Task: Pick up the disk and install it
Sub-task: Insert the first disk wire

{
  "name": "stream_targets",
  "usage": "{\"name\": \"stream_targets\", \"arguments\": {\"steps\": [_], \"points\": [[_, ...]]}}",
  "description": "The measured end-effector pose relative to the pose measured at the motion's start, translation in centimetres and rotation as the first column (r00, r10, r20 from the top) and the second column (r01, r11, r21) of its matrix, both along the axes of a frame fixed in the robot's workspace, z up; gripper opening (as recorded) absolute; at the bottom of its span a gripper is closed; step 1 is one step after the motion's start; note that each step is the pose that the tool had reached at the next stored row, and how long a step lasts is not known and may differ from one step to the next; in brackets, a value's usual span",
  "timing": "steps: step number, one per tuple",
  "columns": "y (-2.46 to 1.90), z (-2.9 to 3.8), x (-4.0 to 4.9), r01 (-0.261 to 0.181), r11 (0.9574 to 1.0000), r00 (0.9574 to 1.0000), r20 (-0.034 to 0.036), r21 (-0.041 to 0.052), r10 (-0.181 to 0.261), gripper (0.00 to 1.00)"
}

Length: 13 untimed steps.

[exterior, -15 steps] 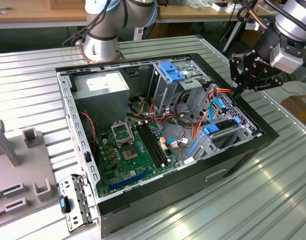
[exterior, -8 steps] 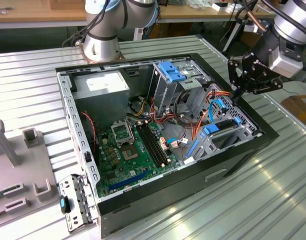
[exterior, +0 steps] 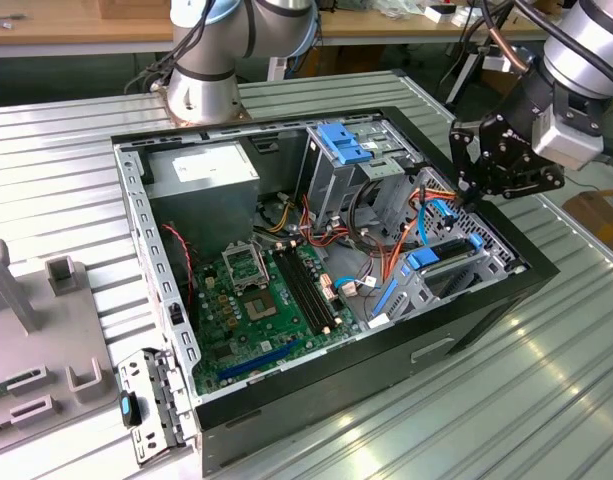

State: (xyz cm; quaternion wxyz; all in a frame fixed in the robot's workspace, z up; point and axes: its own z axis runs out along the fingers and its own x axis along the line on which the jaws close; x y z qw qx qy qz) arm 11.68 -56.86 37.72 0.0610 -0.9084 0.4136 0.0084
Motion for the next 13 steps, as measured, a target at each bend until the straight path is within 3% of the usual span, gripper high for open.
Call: {"name": "stream_targets", "arguments": {"steps": [2,3,6,9,13], "points": [[-0.13,0.00,-0.28,0.000,1.0000,1.0000,0.0029,-0.0019,0.000,0.16],[-0.15,0.00,-0.32,0.006,1.0000,1.0000,0.0051,-0.0071,-0.006,0.16],[-0.15,0.00,-0.33,0.053,0.9985,0.9986,0.0051,-0.0098,-0.053,0.16],[-0.15,0.00,-0.33,0.143,0.9896,0.9897,0.0053,-0.0126,-0.143,0.16],[-0.15,0.00,-0.33,0.205,0.9787,0.9788,0.0056,-0.0138,-0.205,0.16]]}}
